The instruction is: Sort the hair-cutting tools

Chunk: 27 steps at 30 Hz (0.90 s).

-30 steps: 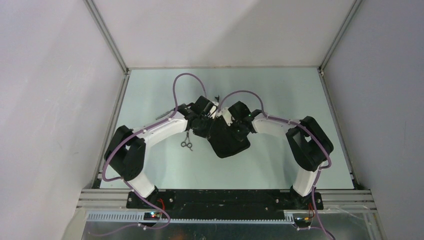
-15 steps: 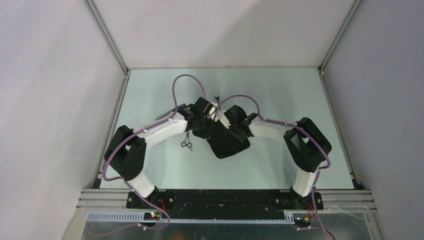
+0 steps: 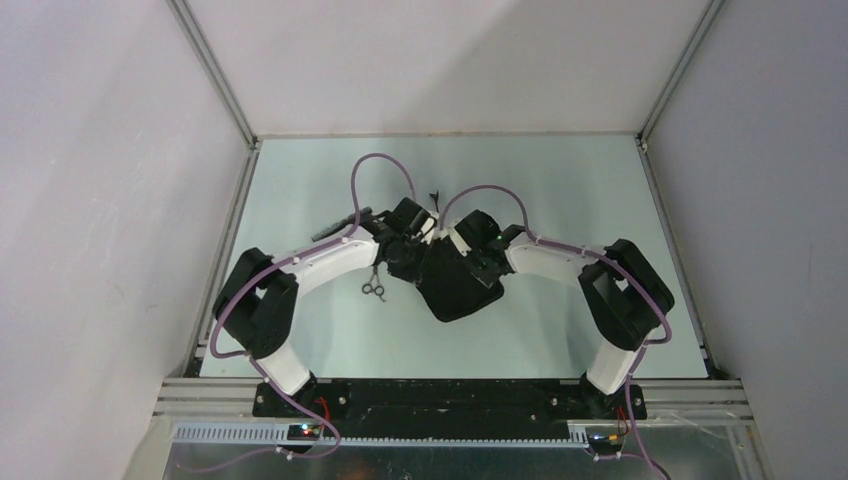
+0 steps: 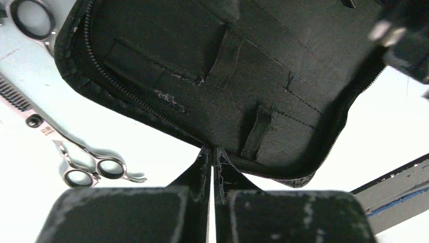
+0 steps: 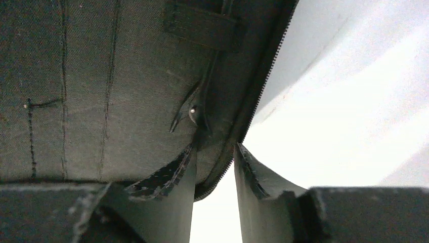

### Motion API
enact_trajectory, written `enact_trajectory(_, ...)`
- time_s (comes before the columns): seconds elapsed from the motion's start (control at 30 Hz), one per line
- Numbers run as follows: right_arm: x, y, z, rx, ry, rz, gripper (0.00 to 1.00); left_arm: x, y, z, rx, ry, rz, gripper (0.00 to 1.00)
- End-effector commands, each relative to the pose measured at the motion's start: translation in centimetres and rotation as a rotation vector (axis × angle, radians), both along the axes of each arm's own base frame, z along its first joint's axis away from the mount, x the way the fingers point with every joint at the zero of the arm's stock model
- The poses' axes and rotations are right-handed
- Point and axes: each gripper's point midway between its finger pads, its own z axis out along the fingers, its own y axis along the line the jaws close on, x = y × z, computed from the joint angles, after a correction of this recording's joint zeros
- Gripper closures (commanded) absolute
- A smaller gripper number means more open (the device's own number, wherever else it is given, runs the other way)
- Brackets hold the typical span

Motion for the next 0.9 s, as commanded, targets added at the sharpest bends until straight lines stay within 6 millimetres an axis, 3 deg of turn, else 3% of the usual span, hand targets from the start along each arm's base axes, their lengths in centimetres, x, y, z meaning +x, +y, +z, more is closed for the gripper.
enact_trajectory(0.0, -2.6, -1.6, 2.0, 0.036, 0.066, -0.110, 0.60, -1.0, -1.3, 0.2, -0.030, 0.028, -0.063, 1.00)
enact_trajectory(0.17, -2.4, -3.3, 5.8, 0.138, 0.029, -0.228, 0.52, -1.5, -1.2, -0.1, -0.014, 0.033, -0.065, 1.00)
enact_trajectory(0.23, -2.1, -3.5, 7.8, 0.216, 0.000, -0.276, 0.49, -1.6, -0.8, 0.1, -0.007, 0.024, -0.051, 0.93)
enact_trajectory(0.37, -1.3, -3.8, 11.7, 0.394, -0.082, -0.359, 0.39, -1.1, 0.0, 1.4, 0.001, -0.035, -0.006, 0.65)
enact_trajectory(0.4, -1.2, -3.7, 12.0, 0.423, -0.093, -0.369, 0.38, -1.0, 0.1, 2.2, -0.006, -0.053, 0.006, 0.53)
enact_trajectory(0.47, -0.8, -4.5, 13.5, 0.489, -0.132, -0.414, 0.34, -0.1, 0.5, 3.6, -0.002, -0.105, 0.039, 0.39)
enact_trajectory(0.6, -0.5, -6.3, 15.8, 0.559, -0.225, -0.499, 0.28, 3.3, 1.4, 7.0, 0.035, -0.244, 0.160, 0.26)
enact_trajectory(0.73, -0.8, -8.8, 17.7, 0.602, -0.346, -0.600, 0.22, 7.7, 0.5, 10.0, 0.014, -0.331, 0.283, 0.20)
enact_trajectory(0.77, -1.0, -9.3, 17.6, 0.598, -0.359, -0.624, 0.21, 8.5, 0.2, 9.2, 0.026, -0.319, 0.300, 0.20)
enact_trajectory(0.87, -1.6, -10.6, 18.1, 0.631, -0.385, -0.688, 0.18, 11.8, -1.4, 10.3, 0.011, -0.358, 0.335, 0.19)
